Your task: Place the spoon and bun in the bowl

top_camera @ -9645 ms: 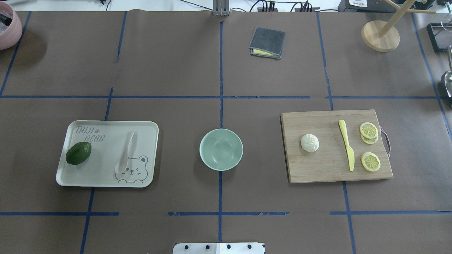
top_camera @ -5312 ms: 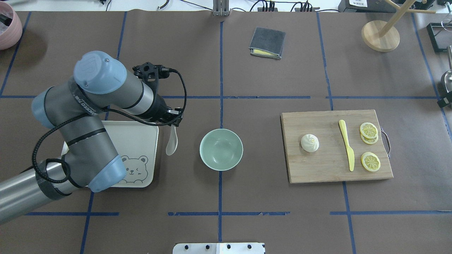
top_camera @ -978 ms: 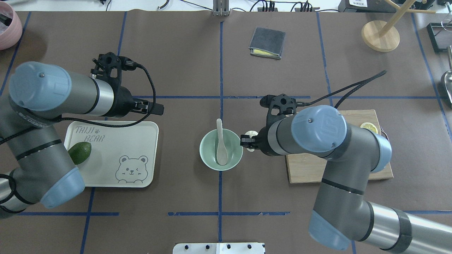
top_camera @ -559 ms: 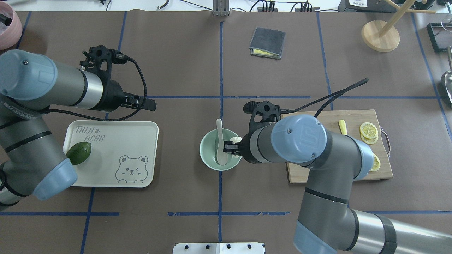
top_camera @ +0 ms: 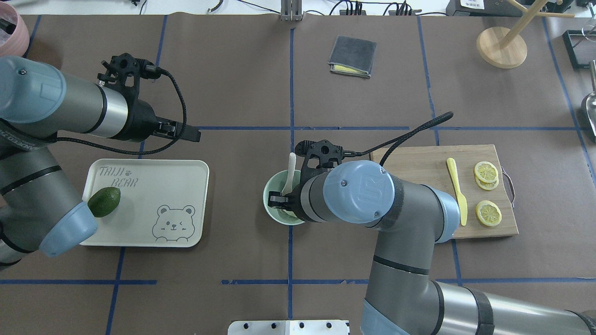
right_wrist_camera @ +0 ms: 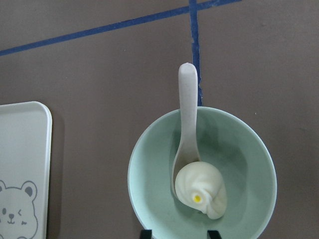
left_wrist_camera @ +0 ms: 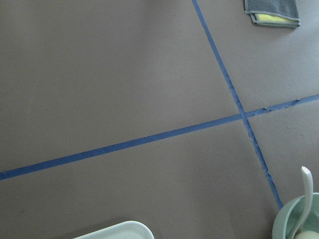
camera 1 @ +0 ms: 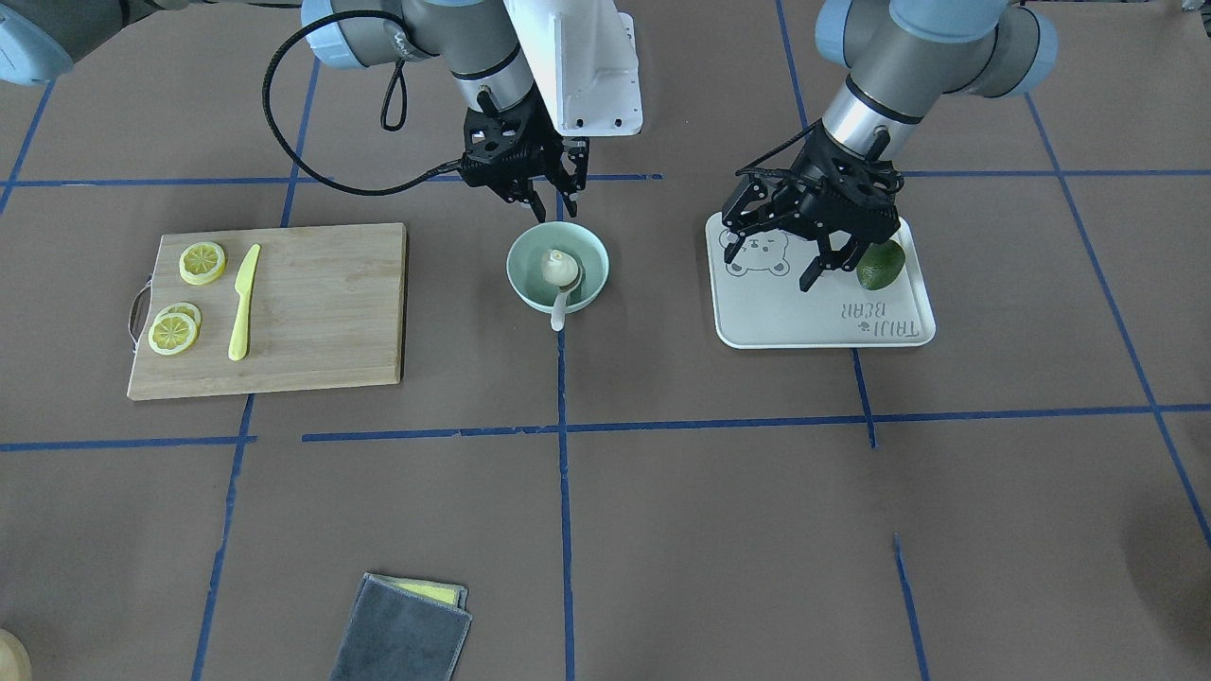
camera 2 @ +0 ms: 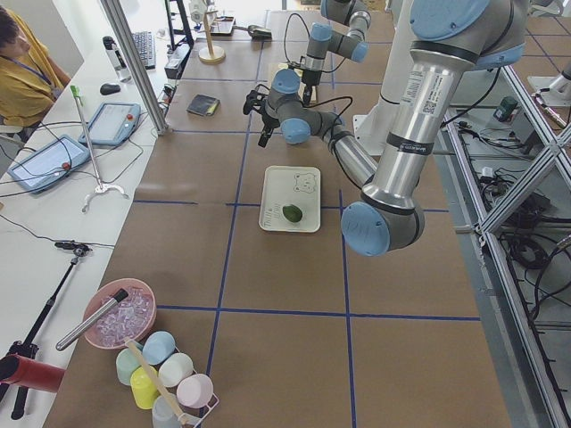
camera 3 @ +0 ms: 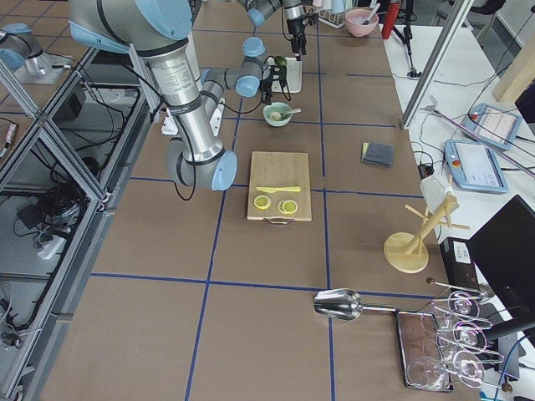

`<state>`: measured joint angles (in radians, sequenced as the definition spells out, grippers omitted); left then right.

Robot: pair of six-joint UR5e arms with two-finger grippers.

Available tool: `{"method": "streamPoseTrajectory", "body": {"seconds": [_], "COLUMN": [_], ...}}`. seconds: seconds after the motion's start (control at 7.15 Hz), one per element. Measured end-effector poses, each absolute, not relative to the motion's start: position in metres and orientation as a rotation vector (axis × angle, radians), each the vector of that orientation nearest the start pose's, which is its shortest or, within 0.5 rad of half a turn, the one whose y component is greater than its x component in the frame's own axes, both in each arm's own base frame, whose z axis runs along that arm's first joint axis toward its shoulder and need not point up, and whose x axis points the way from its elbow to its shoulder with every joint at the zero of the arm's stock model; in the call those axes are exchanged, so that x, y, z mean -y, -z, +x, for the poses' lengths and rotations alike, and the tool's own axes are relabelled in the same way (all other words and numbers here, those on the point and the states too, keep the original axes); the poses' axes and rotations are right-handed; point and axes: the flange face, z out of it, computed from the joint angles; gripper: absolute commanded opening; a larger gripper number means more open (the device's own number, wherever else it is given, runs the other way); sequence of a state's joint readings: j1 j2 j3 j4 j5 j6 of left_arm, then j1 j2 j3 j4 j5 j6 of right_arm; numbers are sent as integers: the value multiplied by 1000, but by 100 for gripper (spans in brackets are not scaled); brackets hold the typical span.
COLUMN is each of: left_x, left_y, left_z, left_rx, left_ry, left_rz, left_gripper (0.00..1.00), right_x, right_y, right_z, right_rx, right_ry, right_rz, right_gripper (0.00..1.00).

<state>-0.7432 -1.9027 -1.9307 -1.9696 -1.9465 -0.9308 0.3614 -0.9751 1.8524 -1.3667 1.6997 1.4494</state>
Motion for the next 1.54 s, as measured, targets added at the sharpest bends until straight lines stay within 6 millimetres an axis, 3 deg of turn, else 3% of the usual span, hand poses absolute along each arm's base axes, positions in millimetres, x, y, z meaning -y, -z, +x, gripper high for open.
{"method": "streamPoseTrajectory", "body": {"seconds": [0.14, 0.28, 0.42, 0.7, 1.12, 1.26, 1.4, 1.54], "left_x": [459, 467, 477, 503, 538, 540, 538, 534], "left_y": [-277, -296, -323, -386, -491, -515, -529, -541], "left_z": [351, 338, 311, 227, 75, 38, 19, 11], "left_rx": [-1026, -984, -923, -796, -667, -690, -729, -751], "left_ry": [-120, -149, -190, -290, -430, -442, -423, -395], "left_rz": [431, 449, 480, 520, 522, 480, 409, 332], "left_gripper": [99, 99, 99, 99, 99, 100, 100, 100], "right_x": [337, 345, 363, 419, 486, 493, 493, 488], "right_y": [-181, -206, -243, -330, -465, -509, -542, -562], "right_z": [-521, -484, -434, -316, -122, -67, -21, 8], "right_rx": [1076, 1059, 1018, 905, 836, 824, 806, 796], "right_ry": [-156, -176, -190, -88, 104, 151, 191, 228], "right_rz": [152, 156, 157, 176, 176, 169, 155, 129], "right_gripper": [100, 100, 100, 100, 100, 100, 100, 100]}}
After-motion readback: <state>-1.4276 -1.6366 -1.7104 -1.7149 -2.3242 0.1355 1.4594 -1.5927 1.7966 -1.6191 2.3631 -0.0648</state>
